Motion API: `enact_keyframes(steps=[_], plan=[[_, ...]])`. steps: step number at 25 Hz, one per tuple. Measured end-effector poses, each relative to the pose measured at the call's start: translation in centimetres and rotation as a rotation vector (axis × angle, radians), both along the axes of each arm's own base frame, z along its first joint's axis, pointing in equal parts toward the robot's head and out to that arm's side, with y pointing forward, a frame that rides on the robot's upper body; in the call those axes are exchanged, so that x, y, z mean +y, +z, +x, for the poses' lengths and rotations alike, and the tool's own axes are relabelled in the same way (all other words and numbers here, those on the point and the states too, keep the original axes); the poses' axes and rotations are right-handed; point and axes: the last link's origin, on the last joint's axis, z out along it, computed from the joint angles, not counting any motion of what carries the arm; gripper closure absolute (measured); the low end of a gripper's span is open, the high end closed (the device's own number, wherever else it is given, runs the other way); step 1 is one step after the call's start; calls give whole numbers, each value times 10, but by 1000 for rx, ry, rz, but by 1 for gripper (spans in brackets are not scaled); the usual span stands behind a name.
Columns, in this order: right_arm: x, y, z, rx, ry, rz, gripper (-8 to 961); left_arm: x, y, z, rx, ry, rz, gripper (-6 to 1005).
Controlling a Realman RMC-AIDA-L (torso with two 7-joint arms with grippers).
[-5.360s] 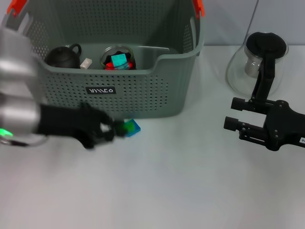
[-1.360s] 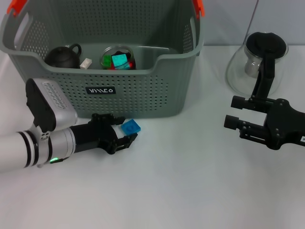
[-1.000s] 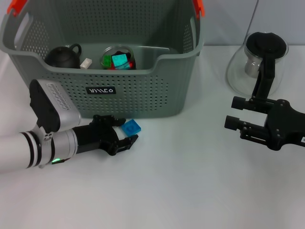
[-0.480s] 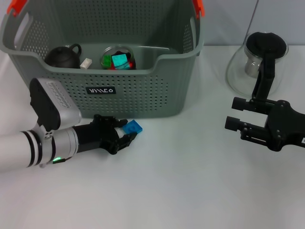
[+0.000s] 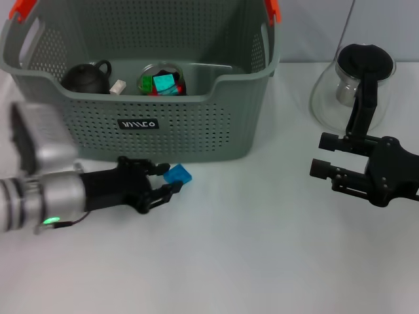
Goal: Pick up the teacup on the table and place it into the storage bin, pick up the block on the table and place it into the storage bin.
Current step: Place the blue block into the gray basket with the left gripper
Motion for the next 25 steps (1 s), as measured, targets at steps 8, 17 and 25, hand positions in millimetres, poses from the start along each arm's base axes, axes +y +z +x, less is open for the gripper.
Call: enact_keyframes(steps=[8, 17, 25], plan=[[1, 1, 0, -1, 2, 1, 315, -36, 74, 16, -266, -96, -148, 565], [1, 0, -2, 0, 5, -1, 315, 1, 150, 77, -461, -206, -155, 545], [2, -2, -4, 4, 12, -3, 316, 79, 168, 117, -166, -8, -53, 527]])
